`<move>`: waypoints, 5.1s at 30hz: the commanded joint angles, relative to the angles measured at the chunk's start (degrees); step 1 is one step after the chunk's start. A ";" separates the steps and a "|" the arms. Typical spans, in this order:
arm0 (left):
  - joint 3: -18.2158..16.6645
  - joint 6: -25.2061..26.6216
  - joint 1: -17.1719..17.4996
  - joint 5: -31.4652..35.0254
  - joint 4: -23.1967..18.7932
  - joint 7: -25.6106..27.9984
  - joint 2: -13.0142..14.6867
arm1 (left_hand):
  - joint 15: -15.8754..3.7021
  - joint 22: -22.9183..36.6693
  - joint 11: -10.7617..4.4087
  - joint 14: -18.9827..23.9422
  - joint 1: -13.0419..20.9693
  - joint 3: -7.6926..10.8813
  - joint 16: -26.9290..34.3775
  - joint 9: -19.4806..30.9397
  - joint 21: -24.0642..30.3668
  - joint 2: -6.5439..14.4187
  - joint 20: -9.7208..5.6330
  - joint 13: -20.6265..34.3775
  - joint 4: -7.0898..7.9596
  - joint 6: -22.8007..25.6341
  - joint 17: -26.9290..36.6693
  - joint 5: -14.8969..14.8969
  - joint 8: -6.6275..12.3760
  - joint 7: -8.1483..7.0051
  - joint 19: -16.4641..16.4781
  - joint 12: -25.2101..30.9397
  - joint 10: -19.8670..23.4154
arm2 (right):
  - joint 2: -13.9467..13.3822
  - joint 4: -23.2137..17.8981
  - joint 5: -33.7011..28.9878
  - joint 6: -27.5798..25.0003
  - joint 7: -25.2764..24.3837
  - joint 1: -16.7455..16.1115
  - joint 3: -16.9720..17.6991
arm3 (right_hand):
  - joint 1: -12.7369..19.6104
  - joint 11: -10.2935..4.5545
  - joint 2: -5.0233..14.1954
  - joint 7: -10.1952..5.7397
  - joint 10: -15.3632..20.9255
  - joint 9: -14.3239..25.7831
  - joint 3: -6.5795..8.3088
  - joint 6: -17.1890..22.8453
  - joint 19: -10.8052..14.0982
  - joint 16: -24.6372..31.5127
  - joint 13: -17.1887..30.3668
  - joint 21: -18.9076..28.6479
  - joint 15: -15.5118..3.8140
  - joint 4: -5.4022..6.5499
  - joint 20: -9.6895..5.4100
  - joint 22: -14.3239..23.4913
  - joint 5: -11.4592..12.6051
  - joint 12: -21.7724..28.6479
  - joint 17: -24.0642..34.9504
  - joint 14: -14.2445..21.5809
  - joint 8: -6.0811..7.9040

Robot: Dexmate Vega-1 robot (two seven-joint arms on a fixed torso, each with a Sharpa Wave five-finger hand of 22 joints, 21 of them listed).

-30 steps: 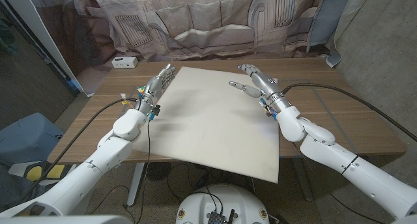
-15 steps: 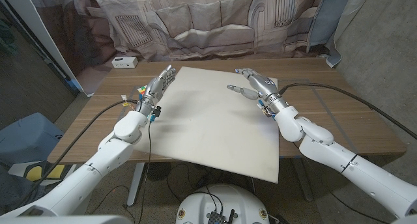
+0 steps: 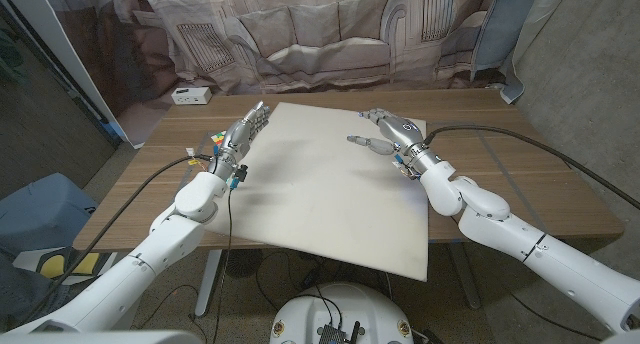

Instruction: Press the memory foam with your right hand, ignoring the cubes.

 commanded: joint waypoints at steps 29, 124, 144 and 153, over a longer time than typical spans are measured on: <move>0.11 0.81 -1.43 0.20 0.25 -1.03 0.72 | 0.21 0.19 0.31 0.25 0.16 0.23 -0.04 0.25 -0.19 0.64 -0.14 0.02 -0.56 0.63 0.07 -0.26 -0.20 0.08 -0.16 -0.19 0.50 | 1.25 2.67 -3.32 -7.18 11.68 5.33 -6.10 | -0.32 -0.86 1.58 -0.49 -5.20 0.33 -0.16 -3.12 -2.45 -1.84 0.06 -3.23 0.00 -0.02 0.08 0.30 0.22 -1.94 -0.07 -4.34 -0.96; 0.14 3.40 0.67 1.75 -3.63 1.61 1.38 | -0.06 0.22 -0.03 0.42 0.02 0.10 -0.16 0.27 -0.33 1.00 0.14 0.04 -1.28 1.72 0.08 -0.45 -0.36 -0.16 -0.53 -0.48 1.15 | 1.80 8.06 -3.68 -16.73 22.43 9.97 -13.66 | -0.72 -1.07 3.30 -0.82 -8.37 0.43 -0.07 -6.91 -2.43 -1.51 0.15 -5.70 0.27 0.07 0.42 0.39 -0.24 -1.56 0.03 -5.79 -0.84; 0.46 3.29 0.37 1.73 -3.17 1.29 1.03 | -0.12 0.23 -0.02 0.42 -0.06 0.05 -0.18 0.27 -0.36 1.07 0.29 0.04 -1.44 1.90 0.08 -0.47 -0.42 -0.26 -0.68 -0.59 1.17 | 1.95 8.89 -3.74 -18.43 25.11 10.72 -14.95 | -0.30 -1.41 3.47 -1.00 -8.04 0.43 0.11 -5.42 -1.96 -1.40 0.16 -5.87 0.09 -0.25 0.26 0.39 -0.30 -1.27 -0.08 -5.51 -0.21; 0.42 3.39 0.44 1.55 -2.99 1.28 1.08 | -0.13 0.23 -0.06 0.38 -0.10 0.02 -0.20 0.27 -0.38 1.10 0.36 0.05 -1.51 1.91 0.09 -0.47 -0.46 -0.26 -0.77 -0.61 1.21 | 2.62 10.27 -4.31 -19.21 25.44 11.17 -16.10 | 3.19 -1.40 5.18 -1.11 -8.44 0.40 2.18 -6.22 -1.45 -1.50 0.14 -6.08 0.07 -1.87 0.33 0.34 -0.11 -1.35 -0.38 -5.38 -0.38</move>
